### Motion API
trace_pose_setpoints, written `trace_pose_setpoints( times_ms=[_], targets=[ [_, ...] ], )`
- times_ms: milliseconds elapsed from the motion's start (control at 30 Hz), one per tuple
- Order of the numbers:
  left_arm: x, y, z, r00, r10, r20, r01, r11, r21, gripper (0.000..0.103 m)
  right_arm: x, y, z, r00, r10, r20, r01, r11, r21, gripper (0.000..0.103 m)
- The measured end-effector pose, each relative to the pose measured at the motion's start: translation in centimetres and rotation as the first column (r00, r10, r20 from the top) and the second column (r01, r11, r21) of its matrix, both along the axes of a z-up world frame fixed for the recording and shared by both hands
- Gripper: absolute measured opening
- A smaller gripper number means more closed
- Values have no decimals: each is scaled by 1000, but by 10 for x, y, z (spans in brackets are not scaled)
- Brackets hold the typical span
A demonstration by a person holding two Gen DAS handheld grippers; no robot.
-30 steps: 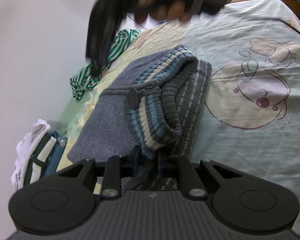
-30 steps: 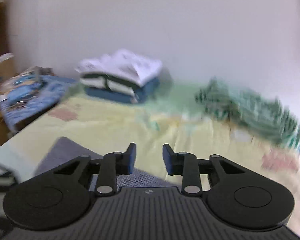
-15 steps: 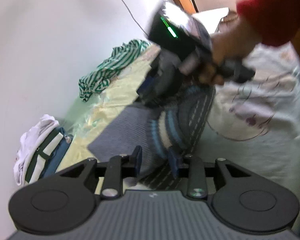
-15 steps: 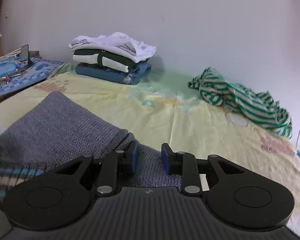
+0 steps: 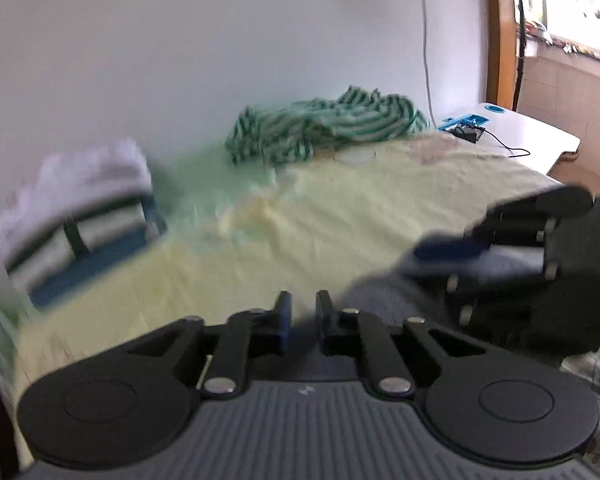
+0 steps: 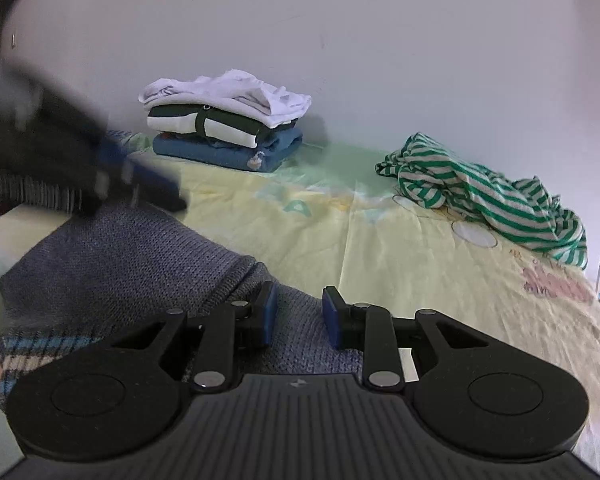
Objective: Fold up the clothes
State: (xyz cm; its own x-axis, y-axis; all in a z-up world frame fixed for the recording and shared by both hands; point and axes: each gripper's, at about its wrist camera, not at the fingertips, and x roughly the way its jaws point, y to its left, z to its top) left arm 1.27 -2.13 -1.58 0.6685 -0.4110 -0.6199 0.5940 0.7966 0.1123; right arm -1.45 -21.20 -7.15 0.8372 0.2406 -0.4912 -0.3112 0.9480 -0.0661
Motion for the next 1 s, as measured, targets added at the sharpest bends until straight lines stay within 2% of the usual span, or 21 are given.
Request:
trace_pose_setpoints(
  times_ms=[100, 200, 333, 433, 633, 700, 767, 867, 933, 1000],
  targets=[
    [-10, 12, -19, 995, 93, -35, -95, 994, -62, 10, -2, -7, 1, 1000, 4, -12, -3, 999, 33, 29],
    [-27, 16, -32, 982, 189, -10, -188, 970, -155, 11, -2, -10, 0, 1000, 2, -26, 0, 998, 64, 29],
    [-44, -8, -43, 963, 231, 139, -221, 972, -83, 7, -2, -11, -1, 999, -8, -32, 10, 997, 78, 29],
    [-47, -8, -42, 962, 204, 180, -200, 979, -36, 7, -7, -12, 10, 999, 6, -47, -4, 998, 59, 30],
    [-74, 1, -37, 963, 198, 182, -194, 980, -40, 9, -52, -20, 6, 998, 25, -62, -22, 999, 47, 33],
    [-81, 5, -41, 960, 218, 177, -208, 976, -70, 10, -65, -18, 3, 998, 18, -58, -16, 999, 32, 34],
    [-80, 7, -43, 958, 236, 165, -223, 970, -95, 10, -66, -17, 0, 998, 1, -64, 2, 999, 48, 34],
    [-76, 3, -40, 963, 215, 162, -207, 976, -61, 10, -60, -17, 2, 997, 1, -77, 3, 999, 49, 34],
    [-78, 3, -35, 968, 193, 159, -190, 981, -30, 12, -63, -18, 12, 996, -5, -92, 8, 999, 40, 34],
    [-82, 10, -31, 969, 210, 134, -204, 977, -54, 25, -74, -22, 20, 996, -16, -93, 21, 998, 54, 34]
  ],
)
